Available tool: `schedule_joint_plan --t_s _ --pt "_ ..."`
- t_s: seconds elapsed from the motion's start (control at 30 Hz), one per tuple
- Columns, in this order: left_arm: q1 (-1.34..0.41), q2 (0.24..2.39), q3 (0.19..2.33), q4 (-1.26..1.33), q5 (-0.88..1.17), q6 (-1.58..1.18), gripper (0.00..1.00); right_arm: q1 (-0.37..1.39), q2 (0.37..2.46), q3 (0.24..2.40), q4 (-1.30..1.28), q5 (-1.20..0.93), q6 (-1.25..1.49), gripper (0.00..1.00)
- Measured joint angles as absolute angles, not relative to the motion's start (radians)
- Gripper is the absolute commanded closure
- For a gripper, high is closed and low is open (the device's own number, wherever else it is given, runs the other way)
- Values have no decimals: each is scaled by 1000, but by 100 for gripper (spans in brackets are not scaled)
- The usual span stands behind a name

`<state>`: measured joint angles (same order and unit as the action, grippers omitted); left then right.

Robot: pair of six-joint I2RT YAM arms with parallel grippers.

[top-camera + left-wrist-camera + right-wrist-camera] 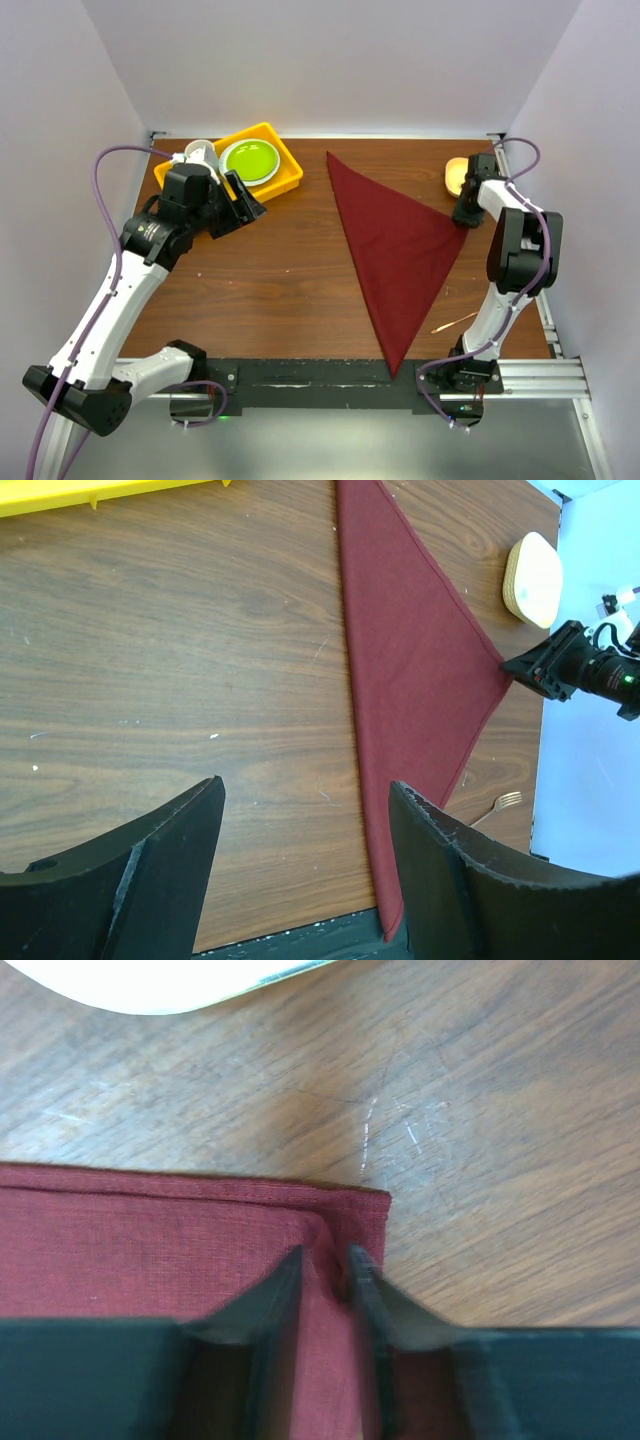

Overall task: Fold the napkin, place the utensils inside, and roll it up
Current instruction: Fold the napkin

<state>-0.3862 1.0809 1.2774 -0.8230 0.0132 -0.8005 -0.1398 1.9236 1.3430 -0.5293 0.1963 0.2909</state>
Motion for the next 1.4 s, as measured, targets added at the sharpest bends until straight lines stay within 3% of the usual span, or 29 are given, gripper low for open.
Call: schedule_joint_plan --t_s 0.1,0.33,0.4,0.57,0.63,0.7,0.73,0.87,1.17,1.4 --pt "-386 1082 1277 -823 15 -801 28 -139 1938 1380 -581 246 292 31" --pt "-386 1108 1257 -752 38 -793 29 -138 1909 1499 -695 352 313 28" --pt "-386 1124 1243 -710 57 -791 31 -124 1856 1468 -709 321 323 30" --pt "-396 1169 1147 -493 118 -775 54 76 1673 1349 -743 180 341 39" --pt "-417 1211 1115 -398 122 -765 63 185 1622 1311 -728 105 349 46" --pt "-447 1281 1112 -302 119 -753 71 271 1574 1255 -701 3 361 63" --pt "-459 1313 1113 -266 116 -746 74 282 1563 1238 -694 -31 366 67" --pt "-539 1505 1154 -113 76 -708 86 270 1583 1200 -663 -140 390 68" --pt "-598 1951 1391 83 -14 -658 95 304 1700 1200 -650 -246 383 68" --pt "-598 2206 1628 130 -80 -630 95 336 1722 1179 -637 -283 381 71"
